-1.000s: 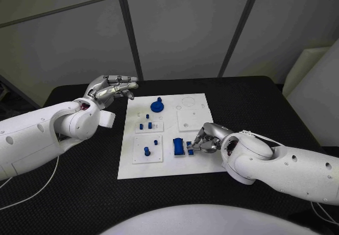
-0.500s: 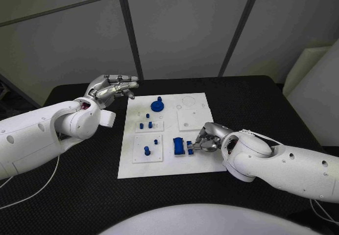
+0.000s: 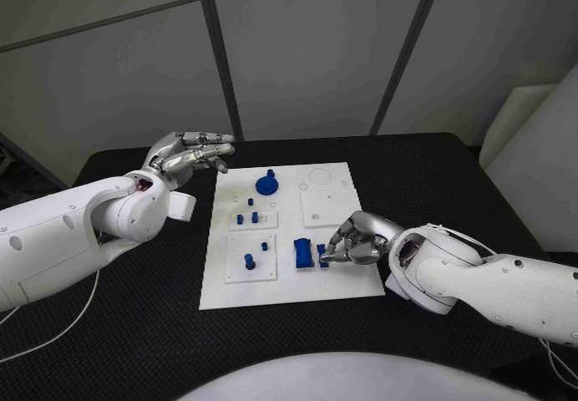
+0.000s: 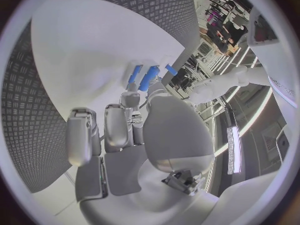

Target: Assemble the parts on the task board

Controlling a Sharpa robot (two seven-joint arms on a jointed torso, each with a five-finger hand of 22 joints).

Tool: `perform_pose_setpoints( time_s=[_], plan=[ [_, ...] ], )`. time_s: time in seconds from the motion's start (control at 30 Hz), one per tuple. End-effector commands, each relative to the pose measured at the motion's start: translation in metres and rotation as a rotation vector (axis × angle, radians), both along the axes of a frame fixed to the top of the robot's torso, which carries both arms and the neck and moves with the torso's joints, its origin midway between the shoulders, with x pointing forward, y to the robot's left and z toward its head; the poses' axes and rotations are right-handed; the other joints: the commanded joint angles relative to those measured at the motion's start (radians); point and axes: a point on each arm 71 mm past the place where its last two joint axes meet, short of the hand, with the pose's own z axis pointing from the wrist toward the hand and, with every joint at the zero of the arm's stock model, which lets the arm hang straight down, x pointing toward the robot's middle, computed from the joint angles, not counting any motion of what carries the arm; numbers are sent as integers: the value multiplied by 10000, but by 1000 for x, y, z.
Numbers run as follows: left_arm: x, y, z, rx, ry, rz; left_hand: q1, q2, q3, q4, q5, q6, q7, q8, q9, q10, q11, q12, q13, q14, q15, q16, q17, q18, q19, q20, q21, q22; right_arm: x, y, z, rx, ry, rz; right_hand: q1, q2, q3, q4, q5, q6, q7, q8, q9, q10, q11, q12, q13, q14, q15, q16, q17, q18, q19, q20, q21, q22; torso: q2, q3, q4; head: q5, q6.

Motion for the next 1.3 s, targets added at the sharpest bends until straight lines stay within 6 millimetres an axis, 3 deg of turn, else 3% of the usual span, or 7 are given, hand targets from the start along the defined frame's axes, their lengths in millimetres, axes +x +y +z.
perform_pose_setpoints(
  time_s=[0.03,0.17,0.3,0.53,0.7,0.87,1.3],
  plan=[
    [1,-1,3,-269,-231,45,-100,-9,-56,-15,-79,-55,-21,5,-12,-40,19,-10,16,-37,36,-67,-13,-124,-37,8,-69,-18,12,-4,10,3376,622,-63,228,-51,94,-32,27,-451,179,-4,-100,-891,151,-2003,-1208,-547,171,-1423,-1659,521,-214,176,-2181,1422,-122,-40,-10,-31,225],
    [4,0,1,-733,-12,322,-225,-15,-126,48,-240,-53,-42,5,-17,-36,13,5,18,-244,77,-201,-60,-134,-175,43,-238,-101,33,-19,15,5229,1398,-860,628,139,200,-148,2,-828,397,-2,-181,-1578,406,-2912,-1937,-1685,407,-4200,-4539,1140,-1660,402,-6067,-150,-253,-79,-6,-53,511],
    [11,5,-3,-1190,203,767,-426,-19,-238,196,-416,-130,-49,-17,-44,-132,84,-19,-3,-1298,347,-1114,-446,-212,-1001,222,-1147,-568,67,-35,22,7085,1620,-1756,989,417,120,-355,6,-1117,667,18,-434,-1799,744,-4597,-3858,-1959,735,-6119,-5596,1650,-2775,799,-10323,-2571,-451,-135,-8,-72,888],
    [28,7,-12,-1627,385,1355,-507,13,-410,508,-420,-553,-122,-15,-336,-484,342,-77,-36,-1769,909,-3936,-1633,-161,-2106,861,-3961,-2438,111,-42,24,8279,1103,-2542,1277,732,46,-742,32,-1673,993,0,-1281,-2415,1341,-6341,-5884,-3634,1535,-8966,-7088,1491,-3868,1454,-12618,-4580,-811,-243,-13,-28,1611],
    [39,6,-22,-1709,502,1764,-590,53,-651,781,-434,-894,-395,-26,-488,-705,461,-77,-41,-2294,1126,-5210,-2074,-129,-2669,1211,-5055,-3252,137,-39,17,8692,873,-2936,1205,860,-80,-964,25,-1972,948,-1,-1911,-2842,1583,-6688,-6895,-4287,1952,-10301,-7948,1468,-4326,1809,-13649,-5667,-1039,-295,-53,-4,2004],
    [47,4,-33,-1678,749,2184,-535,181,-1128,1086,-432,-892,-65,-5,-489,-1307,497,-81,-35,-2874,1277,-6266,-2643,-101,-2993,1421,-5866,-3926,156,-29,8,9351,883,-3245,687,1024,-343,-926,13,-2844,923,-15,-2633,-4167,1411,-6715,-7925,-5085,2191,-11402,-8763,1453,-5522,2015,-13732,-6790,-1128,-270,-109,78,2321],
    [55,-6,-53,-1491,990,2989,-426,430,-2182,1433,-375,-1600,-68,-46,-507,-2808,328,18,-33,-5126,1102,-6705,-3303,-211,-3297,1580,-6655,-4782,167,-5,3,9844,826,-2937,356,1422,-593,-1365,5,-2765,1024,22,-3532,-4334,1524,-6700,-9150,-5529,2086,-12020,-9850,1645,-6981,2531,-13715,-8809,-1169,-183,-106,112,2308]
  ],
)
